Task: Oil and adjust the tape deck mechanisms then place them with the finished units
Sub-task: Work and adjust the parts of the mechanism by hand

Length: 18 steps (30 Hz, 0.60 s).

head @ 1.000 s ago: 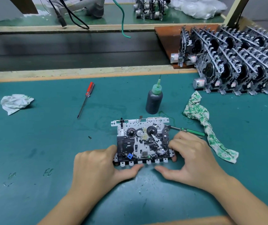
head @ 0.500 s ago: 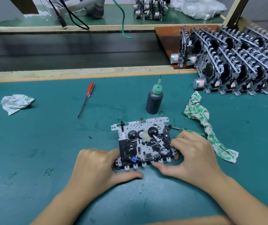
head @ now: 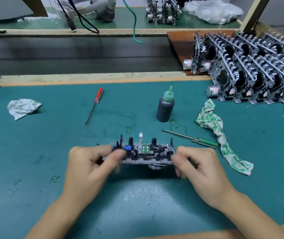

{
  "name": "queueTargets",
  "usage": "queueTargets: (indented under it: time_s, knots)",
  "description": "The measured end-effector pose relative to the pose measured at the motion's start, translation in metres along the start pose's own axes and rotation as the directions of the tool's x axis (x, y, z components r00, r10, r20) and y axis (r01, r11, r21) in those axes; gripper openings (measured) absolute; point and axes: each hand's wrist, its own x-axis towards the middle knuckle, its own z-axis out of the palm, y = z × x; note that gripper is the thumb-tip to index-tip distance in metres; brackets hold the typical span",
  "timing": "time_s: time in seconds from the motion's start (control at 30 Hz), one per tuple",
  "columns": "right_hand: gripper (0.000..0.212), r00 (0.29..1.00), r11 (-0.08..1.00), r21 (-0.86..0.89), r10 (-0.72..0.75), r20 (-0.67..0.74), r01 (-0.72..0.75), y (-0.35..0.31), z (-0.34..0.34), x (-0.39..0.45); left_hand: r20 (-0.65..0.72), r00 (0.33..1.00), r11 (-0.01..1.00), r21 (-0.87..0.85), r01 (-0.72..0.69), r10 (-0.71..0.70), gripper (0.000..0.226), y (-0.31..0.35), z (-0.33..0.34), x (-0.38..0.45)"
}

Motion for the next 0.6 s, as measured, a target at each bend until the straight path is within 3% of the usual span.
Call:
queueTargets:
  time_s: [0.13, 0.27, 0.33, 0.47, 0.53, 0.6]
  knots:
    - [0.065, 0.988, 0.971, 0.183, 0.152, 0.013, -0.152, -0.010, -0.001, 0.009, -0.073, 0.993, 0.994, -0.068, 0.087, -0.092, 0.083, 0.010, 0.001, 0.006]
    - [0.067, 0.964, 0.950, 0.176, 0.241, 0.115, -0.258, -0.012, -0.003, 0.010, -0.053, 0.997, 0.998, 0.023, 0.055, -0.054, 0.066, 0.003, 0.005, 0.004]
    - [0.068, 0.965, 0.962, 0.111, 0.236, 0.111, -0.248, -0.012, -0.002, 0.006, -0.047, 0.999, 0.992, 0.124, 0.028, -0.022, 0.054, -0.002, 0.005, 0.000]
    - [0.051, 0.995, 0.969, -0.224, 0.102, -0.008, -0.101, -0.009, -0.007, -0.001, -0.091, 0.994, 0.929, 0.370, -0.023, 0.061, 0.043, 0.000, 0.000, -0.004]
    - [0.042, 0.995, 0.976, -0.197, 0.098, 0.002, -0.095, -0.008, -0.009, 0.000, -0.105, 0.990, 0.939, 0.339, -0.054, 0.094, 0.033, 0.002, -0.002, -0.001]
    - [0.045, 0.992, 0.994, -0.063, 0.095, 0.078, -0.090, -0.007, -0.005, 0.001, -0.041, 0.993, 0.980, 0.172, -0.102, 0.110, 0.029, 0.005, -0.006, 0.006]
